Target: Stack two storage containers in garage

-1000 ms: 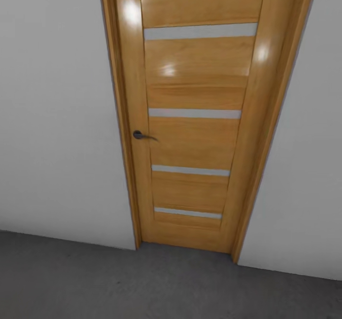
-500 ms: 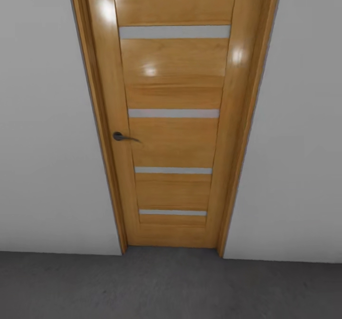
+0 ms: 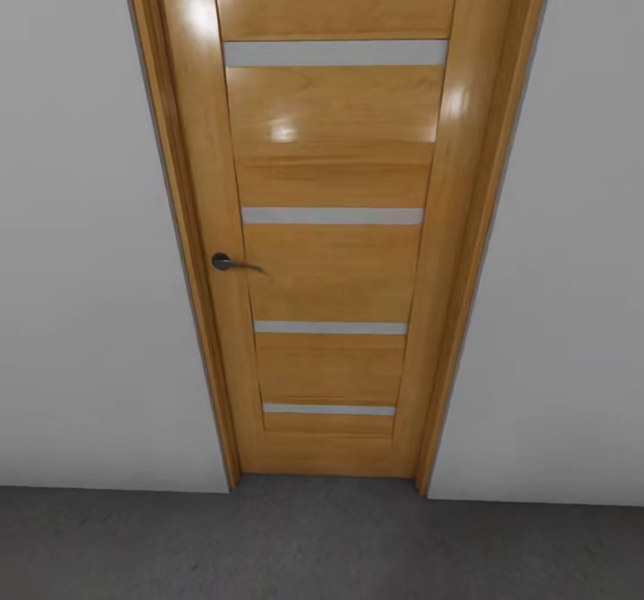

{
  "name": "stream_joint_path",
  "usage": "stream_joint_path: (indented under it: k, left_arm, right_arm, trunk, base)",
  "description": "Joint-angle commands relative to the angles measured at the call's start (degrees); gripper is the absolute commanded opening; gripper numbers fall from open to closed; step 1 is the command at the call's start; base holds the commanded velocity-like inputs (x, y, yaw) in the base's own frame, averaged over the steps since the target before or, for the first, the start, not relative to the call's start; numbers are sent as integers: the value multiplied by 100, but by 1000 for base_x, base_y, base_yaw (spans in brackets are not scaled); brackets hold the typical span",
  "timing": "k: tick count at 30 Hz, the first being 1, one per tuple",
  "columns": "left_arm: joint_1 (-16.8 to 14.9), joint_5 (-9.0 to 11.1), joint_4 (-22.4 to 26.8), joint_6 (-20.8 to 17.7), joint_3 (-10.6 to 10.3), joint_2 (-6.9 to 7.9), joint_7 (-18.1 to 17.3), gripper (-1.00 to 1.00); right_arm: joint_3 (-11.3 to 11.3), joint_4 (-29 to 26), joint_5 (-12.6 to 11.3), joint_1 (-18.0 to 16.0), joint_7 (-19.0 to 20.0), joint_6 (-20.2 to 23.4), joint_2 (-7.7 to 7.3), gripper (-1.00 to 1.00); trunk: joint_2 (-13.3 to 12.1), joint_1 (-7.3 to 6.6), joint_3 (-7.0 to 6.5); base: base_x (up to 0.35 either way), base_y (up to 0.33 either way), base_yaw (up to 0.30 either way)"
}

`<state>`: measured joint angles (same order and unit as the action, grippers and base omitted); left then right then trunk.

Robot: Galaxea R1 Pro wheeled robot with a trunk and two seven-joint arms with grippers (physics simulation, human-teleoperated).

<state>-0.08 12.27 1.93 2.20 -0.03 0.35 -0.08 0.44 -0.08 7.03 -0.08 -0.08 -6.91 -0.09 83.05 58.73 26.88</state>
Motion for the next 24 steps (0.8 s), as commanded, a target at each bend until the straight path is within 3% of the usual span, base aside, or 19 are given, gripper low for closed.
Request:
stream_joint_path:
  k: [1,9,24]
  left_arm:
    - [-1,33,1,14,-1,0,-1,100]
    - [-1,37,1,11,7,0,-1,100]
    - [-1,36,1,10,3,0,-1,100]
  right_arm:
    - [0,-1,42,-1,-1,-12,-1,100]
    - [0,-1,36,-1,-3,-19,0,100]
    - [0,-1,35,-1,-10,-21,16,100]
  trunk:
    - [2,0,5]
    - [2,0,5]
    - [2,0,5]
  base:
    - [21,2,0]
    - [69,1,0]
    - [295,57,0]
